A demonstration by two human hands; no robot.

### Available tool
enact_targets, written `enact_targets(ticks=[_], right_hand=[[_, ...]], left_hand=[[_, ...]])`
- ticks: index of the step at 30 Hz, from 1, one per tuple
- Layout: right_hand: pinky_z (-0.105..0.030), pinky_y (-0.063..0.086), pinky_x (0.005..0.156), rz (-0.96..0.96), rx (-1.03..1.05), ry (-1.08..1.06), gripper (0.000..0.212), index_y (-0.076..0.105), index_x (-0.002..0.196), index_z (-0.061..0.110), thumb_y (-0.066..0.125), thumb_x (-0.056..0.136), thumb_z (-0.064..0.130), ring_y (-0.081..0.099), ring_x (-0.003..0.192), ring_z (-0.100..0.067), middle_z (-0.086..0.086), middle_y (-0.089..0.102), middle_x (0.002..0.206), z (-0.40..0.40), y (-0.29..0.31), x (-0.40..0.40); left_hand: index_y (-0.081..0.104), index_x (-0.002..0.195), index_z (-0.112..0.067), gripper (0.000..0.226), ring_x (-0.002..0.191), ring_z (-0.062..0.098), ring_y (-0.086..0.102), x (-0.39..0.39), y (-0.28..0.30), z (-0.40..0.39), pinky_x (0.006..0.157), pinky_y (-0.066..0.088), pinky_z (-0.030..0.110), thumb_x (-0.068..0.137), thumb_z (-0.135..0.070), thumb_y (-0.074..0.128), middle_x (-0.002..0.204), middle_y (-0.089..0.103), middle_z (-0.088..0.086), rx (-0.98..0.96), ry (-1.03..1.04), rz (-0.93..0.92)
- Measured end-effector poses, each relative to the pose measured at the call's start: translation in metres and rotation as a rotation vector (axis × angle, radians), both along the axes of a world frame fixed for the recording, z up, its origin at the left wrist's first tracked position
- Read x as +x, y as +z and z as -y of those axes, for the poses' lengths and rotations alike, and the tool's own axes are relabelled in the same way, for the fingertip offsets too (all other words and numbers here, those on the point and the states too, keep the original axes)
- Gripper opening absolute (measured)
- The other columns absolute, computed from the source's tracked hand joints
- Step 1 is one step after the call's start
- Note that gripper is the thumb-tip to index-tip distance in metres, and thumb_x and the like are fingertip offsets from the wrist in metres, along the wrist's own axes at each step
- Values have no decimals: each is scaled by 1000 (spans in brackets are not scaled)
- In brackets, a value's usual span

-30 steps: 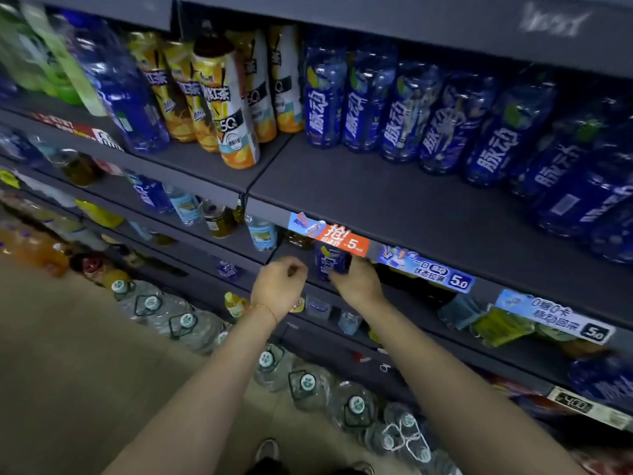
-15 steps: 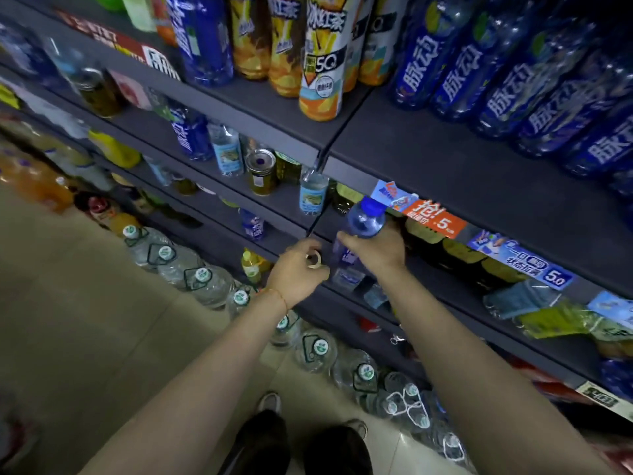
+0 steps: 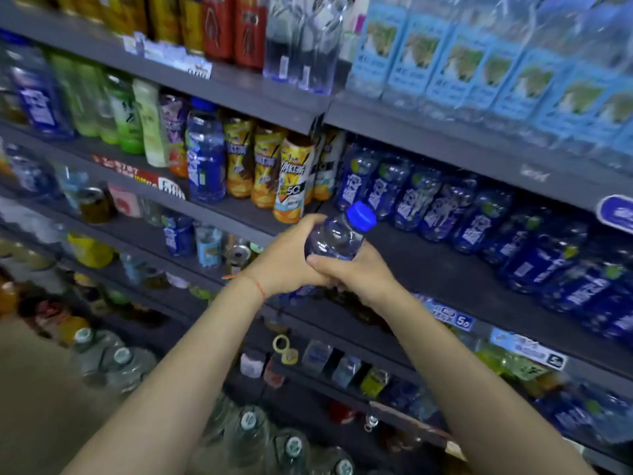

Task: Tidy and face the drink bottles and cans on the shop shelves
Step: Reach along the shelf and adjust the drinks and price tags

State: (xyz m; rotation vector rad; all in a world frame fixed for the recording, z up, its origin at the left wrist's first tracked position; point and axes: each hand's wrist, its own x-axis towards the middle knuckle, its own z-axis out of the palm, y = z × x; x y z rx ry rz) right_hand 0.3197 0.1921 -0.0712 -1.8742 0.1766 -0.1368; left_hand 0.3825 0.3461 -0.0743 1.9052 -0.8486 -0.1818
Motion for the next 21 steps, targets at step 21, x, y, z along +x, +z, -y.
enact_targets(ticks=[21], right_hand=[[-30, 62, 68, -200, 13, -209, 101, 29, 148, 37, 71, 62, 68, 63, 112, -26, -3, 48, 142, 79, 5, 93]], left_hand=[[52, 127, -27, 47, 107, 13, 57, 79, 3, 109, 91, 44, 26, 83, -25, 69, 117, 60, -7, 10, 306, -117]])
